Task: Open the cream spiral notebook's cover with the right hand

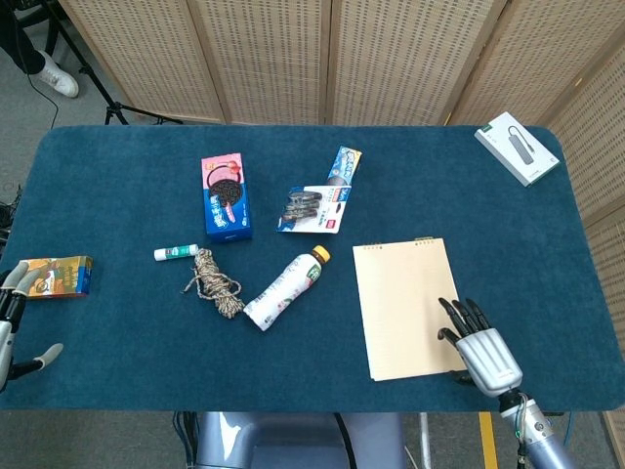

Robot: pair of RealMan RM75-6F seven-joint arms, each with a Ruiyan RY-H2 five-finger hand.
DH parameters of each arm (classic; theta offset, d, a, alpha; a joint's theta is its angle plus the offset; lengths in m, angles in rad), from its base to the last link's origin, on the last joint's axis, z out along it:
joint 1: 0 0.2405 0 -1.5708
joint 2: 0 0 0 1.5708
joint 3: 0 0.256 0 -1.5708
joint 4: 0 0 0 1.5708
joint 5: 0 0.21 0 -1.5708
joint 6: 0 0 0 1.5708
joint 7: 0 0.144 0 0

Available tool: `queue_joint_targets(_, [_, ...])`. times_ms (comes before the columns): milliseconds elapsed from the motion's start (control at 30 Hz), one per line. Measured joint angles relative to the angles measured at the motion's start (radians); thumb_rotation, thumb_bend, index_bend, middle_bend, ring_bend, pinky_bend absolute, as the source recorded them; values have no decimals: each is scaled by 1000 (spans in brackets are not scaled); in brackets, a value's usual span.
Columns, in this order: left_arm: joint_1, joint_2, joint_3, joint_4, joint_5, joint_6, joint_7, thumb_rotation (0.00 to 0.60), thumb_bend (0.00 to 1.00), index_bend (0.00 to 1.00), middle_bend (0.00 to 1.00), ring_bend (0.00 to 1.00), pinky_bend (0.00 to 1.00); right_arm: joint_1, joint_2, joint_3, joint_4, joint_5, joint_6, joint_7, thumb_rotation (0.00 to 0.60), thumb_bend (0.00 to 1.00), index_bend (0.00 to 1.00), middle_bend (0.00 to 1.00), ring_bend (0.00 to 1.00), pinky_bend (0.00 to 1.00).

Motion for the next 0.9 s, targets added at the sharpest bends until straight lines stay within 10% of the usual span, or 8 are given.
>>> queue_joint_targets(900, [-8,-4,1,0,-2,-16,6,600,0,0,0,0,0,8,-123,-35,160,-38,29,-57,600,0,384,0,0,0])
